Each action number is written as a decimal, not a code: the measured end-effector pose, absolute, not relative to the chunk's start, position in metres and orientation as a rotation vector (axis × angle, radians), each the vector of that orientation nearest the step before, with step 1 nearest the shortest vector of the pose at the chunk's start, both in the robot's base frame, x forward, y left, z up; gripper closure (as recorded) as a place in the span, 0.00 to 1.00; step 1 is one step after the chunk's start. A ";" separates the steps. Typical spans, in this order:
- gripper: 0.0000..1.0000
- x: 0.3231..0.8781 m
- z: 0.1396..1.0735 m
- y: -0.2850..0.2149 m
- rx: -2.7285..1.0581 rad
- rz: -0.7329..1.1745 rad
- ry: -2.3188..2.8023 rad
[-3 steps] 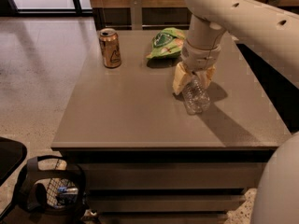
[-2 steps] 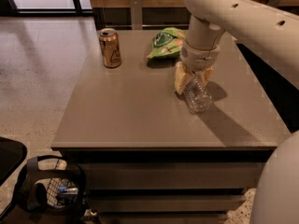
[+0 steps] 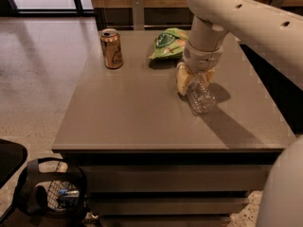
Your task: Place water bottle upright
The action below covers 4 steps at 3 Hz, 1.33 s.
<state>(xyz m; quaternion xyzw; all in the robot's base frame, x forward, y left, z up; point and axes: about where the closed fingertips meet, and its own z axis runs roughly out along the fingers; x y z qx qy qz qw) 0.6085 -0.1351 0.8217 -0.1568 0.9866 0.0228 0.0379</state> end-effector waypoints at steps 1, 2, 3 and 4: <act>1.00 0.602 0.837 -0.148 -0.497 0.097 2.961; 1.00 0.590 0.864 -0.169 -0.519 0.146 2.833; 1.00 0.587 0.896 -0.188 -0.566 0.167 2.656; 1.00 0.592 0.928 -0.196 -0.648 0.184 2.476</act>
Offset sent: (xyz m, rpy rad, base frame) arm -0.0333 -0.0769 0.0943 0.1696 -0.3833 0.0655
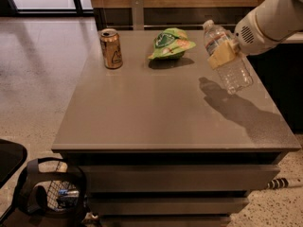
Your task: Place water bottle upright
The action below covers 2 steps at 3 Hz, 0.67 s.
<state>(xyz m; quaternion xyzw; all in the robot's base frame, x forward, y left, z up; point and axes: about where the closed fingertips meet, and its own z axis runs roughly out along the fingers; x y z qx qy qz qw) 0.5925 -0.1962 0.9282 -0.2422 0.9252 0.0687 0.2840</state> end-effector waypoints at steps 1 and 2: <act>1.00 0.601 0.953 -0.196 -0.749 0.198 2.330; 1.00 0.610 0.968 -0.188 -0.866 0.209 2.205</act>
Offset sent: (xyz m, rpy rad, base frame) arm 0.0275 0.0164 0.0562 0.0129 -0.3244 0.3613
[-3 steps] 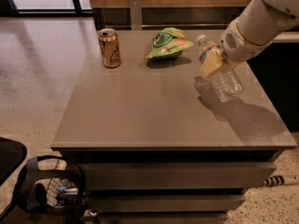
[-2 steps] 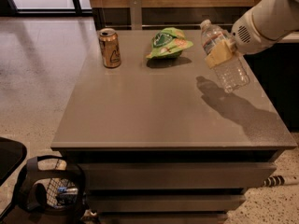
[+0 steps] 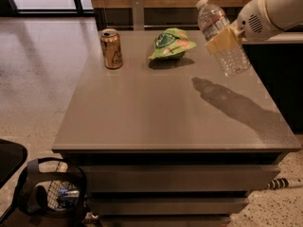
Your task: Place water bottle upright
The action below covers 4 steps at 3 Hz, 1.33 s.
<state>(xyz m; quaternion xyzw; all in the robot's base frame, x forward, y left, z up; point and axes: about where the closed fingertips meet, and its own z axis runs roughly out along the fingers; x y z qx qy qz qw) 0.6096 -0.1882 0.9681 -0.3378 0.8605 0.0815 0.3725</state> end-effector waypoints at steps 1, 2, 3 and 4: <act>1.00 0.614 0.975 -0.177 -0.989 0.224 2.087; 1.00 0.617 0.974 -0.168 -1.081 0.262 1.962; 1.00 0.619 0.968 -0.165 -1.152 0.300 1.827; 1.00 0.622 0.960 -0.165 -1.149 0.368 1.732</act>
Offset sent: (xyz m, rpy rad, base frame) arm 0.0056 0.0273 0.0039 0.0156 -0.3049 0.4254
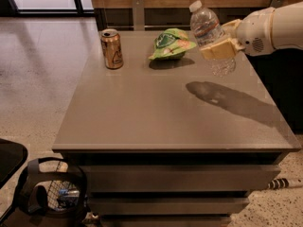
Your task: Place water bottle upright
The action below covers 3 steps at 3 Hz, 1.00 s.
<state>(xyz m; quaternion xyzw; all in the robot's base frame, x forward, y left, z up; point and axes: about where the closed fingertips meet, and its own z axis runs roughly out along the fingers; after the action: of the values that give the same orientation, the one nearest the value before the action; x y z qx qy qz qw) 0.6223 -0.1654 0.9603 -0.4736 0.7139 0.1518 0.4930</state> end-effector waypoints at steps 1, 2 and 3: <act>1.00 0.631 0.947 -0.158 -1.078 0.527 1.645; 1.00 0.635 0.939 -0.152 -1.038 0.609 1.604; 1.00 0.635 0.931 -0.144 -1.011 0.675 1.540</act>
Offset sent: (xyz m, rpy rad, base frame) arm 0.0173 0.0136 -0.0291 0.3471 0.0112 0.0955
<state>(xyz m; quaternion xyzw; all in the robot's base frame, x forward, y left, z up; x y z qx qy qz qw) 0.6352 -0.1439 0.9312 -0.4282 0.6522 0.2861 0.5563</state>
